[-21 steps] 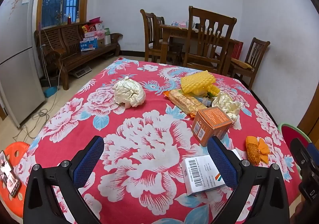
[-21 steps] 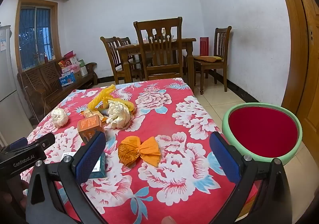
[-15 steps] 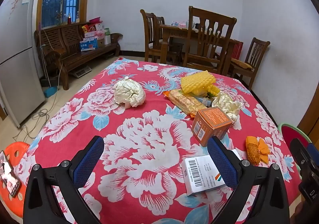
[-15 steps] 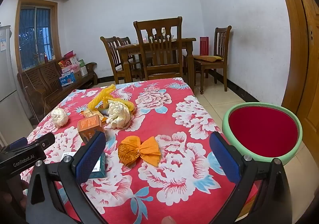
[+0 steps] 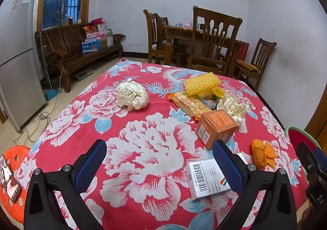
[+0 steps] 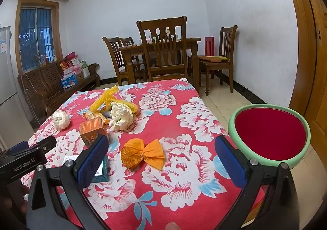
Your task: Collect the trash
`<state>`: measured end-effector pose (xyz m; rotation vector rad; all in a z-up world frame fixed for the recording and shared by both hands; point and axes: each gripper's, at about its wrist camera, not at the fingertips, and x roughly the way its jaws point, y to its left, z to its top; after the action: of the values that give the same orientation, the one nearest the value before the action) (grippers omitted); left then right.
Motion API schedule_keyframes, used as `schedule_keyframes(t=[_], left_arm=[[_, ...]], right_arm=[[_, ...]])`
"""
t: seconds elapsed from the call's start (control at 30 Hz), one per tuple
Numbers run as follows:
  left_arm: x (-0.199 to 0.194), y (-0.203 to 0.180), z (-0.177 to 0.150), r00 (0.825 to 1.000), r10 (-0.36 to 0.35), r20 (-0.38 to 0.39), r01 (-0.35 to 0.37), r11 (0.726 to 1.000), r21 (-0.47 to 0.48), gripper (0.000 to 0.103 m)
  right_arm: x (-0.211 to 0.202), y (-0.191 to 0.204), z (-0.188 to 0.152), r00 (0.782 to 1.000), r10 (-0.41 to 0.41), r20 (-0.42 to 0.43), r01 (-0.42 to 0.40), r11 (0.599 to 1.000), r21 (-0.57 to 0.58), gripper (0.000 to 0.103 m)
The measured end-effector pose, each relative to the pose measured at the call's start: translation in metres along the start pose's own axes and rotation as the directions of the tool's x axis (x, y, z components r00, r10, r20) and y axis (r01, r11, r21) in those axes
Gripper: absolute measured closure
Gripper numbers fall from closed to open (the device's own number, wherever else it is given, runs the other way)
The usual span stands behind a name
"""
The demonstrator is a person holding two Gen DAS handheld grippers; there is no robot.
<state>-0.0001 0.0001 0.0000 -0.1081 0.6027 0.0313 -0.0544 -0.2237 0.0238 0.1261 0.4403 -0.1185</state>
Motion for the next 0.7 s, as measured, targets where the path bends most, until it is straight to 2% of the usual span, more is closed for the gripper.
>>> schedule_keyframes(t=[0.7], left_arm=[[-0.0025, -0.0014, 0.0025, 1.000, 0.003, 0.002, -0.003, 1.000, 0.010, 0.000]], right_arm=[[0.0002, -0.0002, -0.0042, 1.000, 0.002, -0.005, -0.002, 1.000, -0.002, 0.001]])
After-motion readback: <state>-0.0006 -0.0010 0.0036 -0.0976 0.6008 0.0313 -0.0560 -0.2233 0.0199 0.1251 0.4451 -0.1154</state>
